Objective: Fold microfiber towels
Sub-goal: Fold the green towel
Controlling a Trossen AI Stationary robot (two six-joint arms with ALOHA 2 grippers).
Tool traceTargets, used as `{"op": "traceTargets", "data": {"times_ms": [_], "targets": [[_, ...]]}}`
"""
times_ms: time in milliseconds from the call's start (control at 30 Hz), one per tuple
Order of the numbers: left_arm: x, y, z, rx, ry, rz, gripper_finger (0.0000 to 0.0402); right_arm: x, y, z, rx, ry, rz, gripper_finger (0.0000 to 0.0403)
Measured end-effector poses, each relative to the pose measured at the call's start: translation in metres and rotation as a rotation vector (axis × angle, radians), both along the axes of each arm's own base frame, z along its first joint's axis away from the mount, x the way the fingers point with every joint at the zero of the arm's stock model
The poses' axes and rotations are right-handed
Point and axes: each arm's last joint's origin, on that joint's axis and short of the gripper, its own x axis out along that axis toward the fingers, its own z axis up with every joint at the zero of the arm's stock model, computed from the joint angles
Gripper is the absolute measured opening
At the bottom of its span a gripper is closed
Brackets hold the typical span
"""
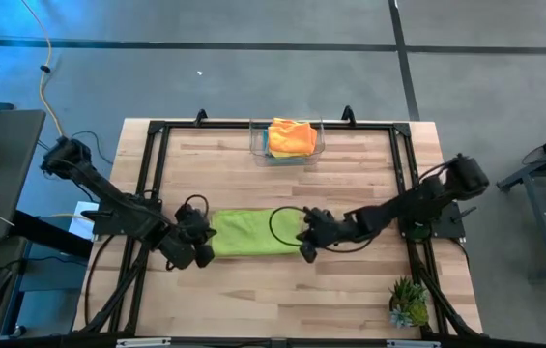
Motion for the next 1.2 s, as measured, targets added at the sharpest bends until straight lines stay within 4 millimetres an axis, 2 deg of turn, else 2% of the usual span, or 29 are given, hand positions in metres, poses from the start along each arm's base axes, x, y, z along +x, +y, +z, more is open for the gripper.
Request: {"op": "traceTargets", "data": {"times_ms": [267, 433, 633, 833, 1000, 1200], "targets": [[0.012, 0.002, -0.018, 0.045, 0.068, 0.02, 0.0001, 0.008, 0.011, -0.048, 0.062, 0.143, 0.03, 0.0], [0.021, 0.007, -0.026, 0.069, 0.092, 0.026, 0.0, 0.004, 0.01, -0.05, 0.086, 0.211, 0.012, 0.0], [0.026, 0.021, -0.026, 0.101, 0.116, 0.046, 0.0, -0.013, -0.002, -0.039, 0.006, 0.344, 0.047, 0.0], [0.04, 0.036, -0.024, 0.086, 0.096, -0.009, 0.0, -0.035, -0.03, -0.018, -0.114, 0.492, 0.106, 0.0], [0.054, 0.054, -0.02, 0.072, 0.058, -0.068, 0.0, -0.049, -0.046, 0.014, -0.138, 0.45, 0.115, 0.0], [0.063, 0.078, -0.024, 0.065, 0.091, -0.149, 0.0, -0.063, -0.038, 0.046, -0.027, 0.307, 0.112, 0.0]]}}
